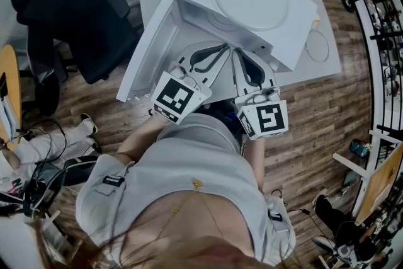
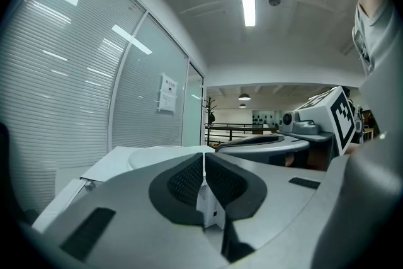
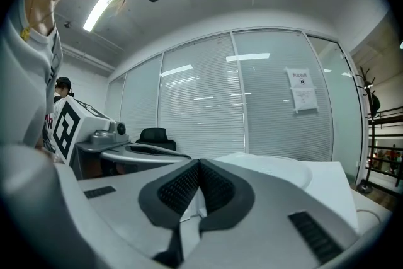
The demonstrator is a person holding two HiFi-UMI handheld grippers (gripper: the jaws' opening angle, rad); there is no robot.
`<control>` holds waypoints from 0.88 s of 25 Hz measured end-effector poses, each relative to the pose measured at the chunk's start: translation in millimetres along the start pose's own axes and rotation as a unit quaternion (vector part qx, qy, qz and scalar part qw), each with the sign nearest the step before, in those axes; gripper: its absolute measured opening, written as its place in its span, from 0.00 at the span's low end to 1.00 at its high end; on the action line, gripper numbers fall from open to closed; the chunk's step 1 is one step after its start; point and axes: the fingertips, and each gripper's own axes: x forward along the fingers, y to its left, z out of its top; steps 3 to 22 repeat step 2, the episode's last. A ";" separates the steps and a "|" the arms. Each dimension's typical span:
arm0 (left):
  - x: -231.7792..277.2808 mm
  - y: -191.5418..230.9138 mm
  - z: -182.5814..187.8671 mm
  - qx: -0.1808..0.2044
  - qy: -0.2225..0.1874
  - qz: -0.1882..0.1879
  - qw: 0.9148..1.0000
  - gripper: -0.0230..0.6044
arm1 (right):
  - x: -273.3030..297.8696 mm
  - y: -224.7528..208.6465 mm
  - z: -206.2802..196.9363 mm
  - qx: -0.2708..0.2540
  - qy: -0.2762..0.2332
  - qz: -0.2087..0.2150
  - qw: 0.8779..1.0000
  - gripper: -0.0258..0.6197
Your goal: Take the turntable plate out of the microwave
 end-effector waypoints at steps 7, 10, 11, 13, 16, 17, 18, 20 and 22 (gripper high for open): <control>-0.3 0.4 0.3 -0.001 0.000 0.000 1.000 0.09 | 0.3 0.6 0.1 0.000 0.001 0.001 1.000 0.07; -0.3 0.4 0.3 -0.001 0.000 0.000 1.000 0.09 | 0.3 0.6 0.1 0.000 0.001 0.001 1.000 0.07; -0.3 0.4 0.3 -0.001 0.000 0.000 1.000 0.09 | 0.3 0.6 0.1 0.000 0.001 0.001 1.000 0.07; -0.3 0.4 0.3 -0.001 0.000 0.000 1.000 0.09 | 0.3 0.6 0.1 0.000 0.001 0.001 1.000 0.07; -0.3 0.4 0.3 -0.001 0.000 0.000 1.000 0.09 | 0.3 0.6 0.1 0.000 0.001 0.001 1.000 0.07; -0.3 0.4 0.3 -0.001 0.000 0.000 1.000 0.09 | 0.3 0.6 0.1 0.000 0.001 0.001 1.000 0.07; -0.3 0.4 0.3 -0.001 0.000 0.000 1.000 0.09 | 0.3 0.6 0.1 0.000 0.001 0.001 1.000 0.07; -0.3 0.4 0.3 -0.001 0.000 0.000 1.000 0.09 | 0.3 0.6 0.1 0.000 0.001 0.001 1.000 0.07; -0.3 0.4 0.3 -0.001 0.000 0.000 1.000 0.09 | 0.3 0.6 0.1 0.000 0.001 0.001 1.000 0.07</control>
